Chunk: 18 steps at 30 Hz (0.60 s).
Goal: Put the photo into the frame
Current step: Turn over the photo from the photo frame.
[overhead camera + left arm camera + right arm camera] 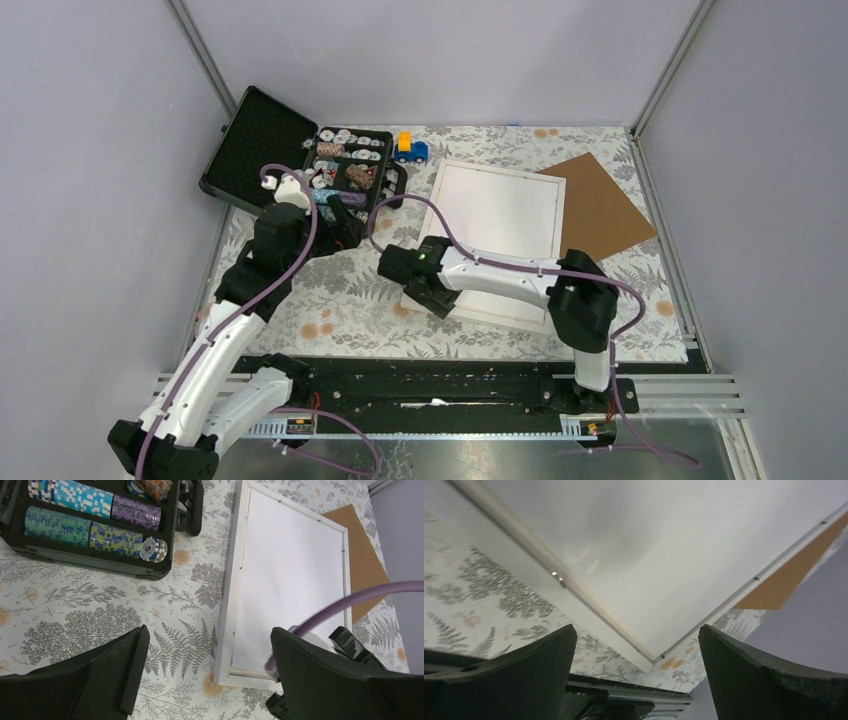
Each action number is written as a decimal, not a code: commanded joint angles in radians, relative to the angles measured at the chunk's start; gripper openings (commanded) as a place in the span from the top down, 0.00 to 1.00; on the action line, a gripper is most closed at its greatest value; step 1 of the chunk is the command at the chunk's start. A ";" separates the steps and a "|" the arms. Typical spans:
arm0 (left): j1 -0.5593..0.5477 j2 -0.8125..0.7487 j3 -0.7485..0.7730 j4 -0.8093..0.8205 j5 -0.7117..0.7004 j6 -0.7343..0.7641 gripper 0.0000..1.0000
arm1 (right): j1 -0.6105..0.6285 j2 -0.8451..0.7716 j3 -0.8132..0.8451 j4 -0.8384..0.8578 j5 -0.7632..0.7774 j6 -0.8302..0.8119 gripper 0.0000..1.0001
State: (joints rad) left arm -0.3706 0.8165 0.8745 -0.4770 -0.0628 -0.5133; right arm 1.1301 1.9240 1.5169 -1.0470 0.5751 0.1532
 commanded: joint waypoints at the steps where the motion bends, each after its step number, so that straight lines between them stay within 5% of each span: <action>1: 0.006 0.037 0.011 0.040 0.044 0.027 0.01 | -0.006 -0.106 -0.007 0.008 -0.165 0.003 0.00; 6: 0.006 0.113 -0.008 0.077 0.159 0.019 0.01 | -0.069 -0.198 -0.061 0.109 -0.236 0.071 0.00; 12: -0.009 0.319 -0.068 0.193 0.504 -0.042 0.01 | -0.302 -0.388 -0.290 0.328 -0.333 0.195 0.00; 18: -0.205 0.503 -0.076 0.231 0.323 -0.047 0.01 | -0.615 -0.585 -0.537 0.442 -0.449 0.338 0.00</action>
State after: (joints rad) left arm -0.4706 1.2488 0.7929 -0.3252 0.3027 -0.5484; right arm 0.6579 1.4509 1.0836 -0.6918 0.2207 0.3618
